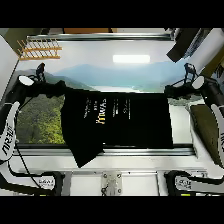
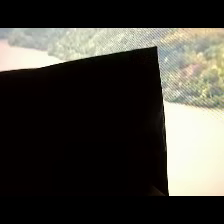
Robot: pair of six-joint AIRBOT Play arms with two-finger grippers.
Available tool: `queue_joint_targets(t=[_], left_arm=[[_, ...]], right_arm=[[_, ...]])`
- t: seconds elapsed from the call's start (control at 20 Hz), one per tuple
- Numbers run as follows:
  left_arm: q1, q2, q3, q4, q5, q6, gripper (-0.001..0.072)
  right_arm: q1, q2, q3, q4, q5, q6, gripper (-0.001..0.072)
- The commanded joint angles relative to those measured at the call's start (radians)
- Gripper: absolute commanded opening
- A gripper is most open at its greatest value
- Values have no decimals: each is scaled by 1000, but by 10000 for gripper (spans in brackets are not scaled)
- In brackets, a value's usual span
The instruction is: Fold the clothes and pants, and hang the long-sleeved shirts on hangers.
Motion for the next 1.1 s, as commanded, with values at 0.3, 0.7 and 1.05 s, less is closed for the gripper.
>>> queue_joint_targets(t=[0.3,0.7,1.05], left_arm=[[9,52,-296,-8,79,69,6],[-5,229,-210,16,-74,24,433],[-168,334,-210,81,-151,10,434]], right_arm=[[49,69,-277,5,-58,41,26],[30,331,-290,-42,146,40,455],[-274,666,-637,-47,363,254,594]])
